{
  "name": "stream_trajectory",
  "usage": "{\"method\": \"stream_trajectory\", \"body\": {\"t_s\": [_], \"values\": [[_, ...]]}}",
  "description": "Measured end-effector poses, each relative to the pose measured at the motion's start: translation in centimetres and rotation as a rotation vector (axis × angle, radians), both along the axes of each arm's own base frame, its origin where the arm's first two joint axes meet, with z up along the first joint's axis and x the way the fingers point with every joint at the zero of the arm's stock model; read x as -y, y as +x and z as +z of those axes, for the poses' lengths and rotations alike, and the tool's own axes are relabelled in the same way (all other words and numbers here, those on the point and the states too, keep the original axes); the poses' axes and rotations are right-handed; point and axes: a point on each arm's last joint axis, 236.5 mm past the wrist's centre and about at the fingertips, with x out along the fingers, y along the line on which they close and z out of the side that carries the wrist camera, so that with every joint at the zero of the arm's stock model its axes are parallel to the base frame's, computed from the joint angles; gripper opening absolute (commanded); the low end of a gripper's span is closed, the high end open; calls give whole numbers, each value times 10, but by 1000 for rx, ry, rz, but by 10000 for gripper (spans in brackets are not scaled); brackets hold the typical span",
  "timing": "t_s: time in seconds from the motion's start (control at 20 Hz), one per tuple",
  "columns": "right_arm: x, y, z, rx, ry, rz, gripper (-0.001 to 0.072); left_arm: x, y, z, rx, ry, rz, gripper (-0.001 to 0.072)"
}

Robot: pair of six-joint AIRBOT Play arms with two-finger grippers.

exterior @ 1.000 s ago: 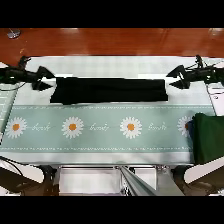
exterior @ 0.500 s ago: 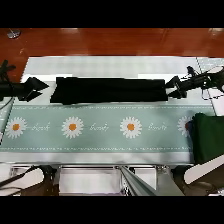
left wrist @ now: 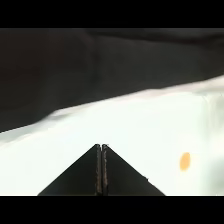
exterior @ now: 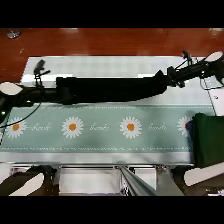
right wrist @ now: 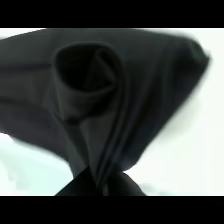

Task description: Fold the shirts.

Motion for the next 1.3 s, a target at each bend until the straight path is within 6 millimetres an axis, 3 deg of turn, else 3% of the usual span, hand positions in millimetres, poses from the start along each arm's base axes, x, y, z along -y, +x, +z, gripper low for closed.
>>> {"method": "stream_trajectory", "body": {"t_s": [0.2, 0.35, 0.55, 0.65, 0.85, 1.0, 1.15, 1.2, 1.3], "values": [[9, -55, 59, 124, -149, 36, 31, 55, -1, 3, 83, 21, -91, 22], [17, -107, 95, 211, -251, 13, 31, 94, 5, -8, 98, 37, -139, 22], [17, -164, 124, 289, -310, -46, 31, 165, 11, -19, 83, 23, -238, 22], [15, -181, 136, 322, -316, -69, 31, 207, 9, -27, 57, 7, -295, 22], [10, -195, 147, 355, -305, -96, 31, 292, -20, -49, -32, -38, -416, 23], [7, -194, 153, 380, -290, -116, 31, 344, -73, -71, -138, -58, -555, 23], [7, -192, 156, 399, -283, -132, 31, 371, -120, -84, -216, -61, -666, 23], [7, -191, 157, 403, -280, -137, 32, 375, -127, -82, -229, -66, -690, 23], [6, -190, 159, 409, -274, -142, 31, 375, -121, -73, -229, -80, -697, 22]]}}
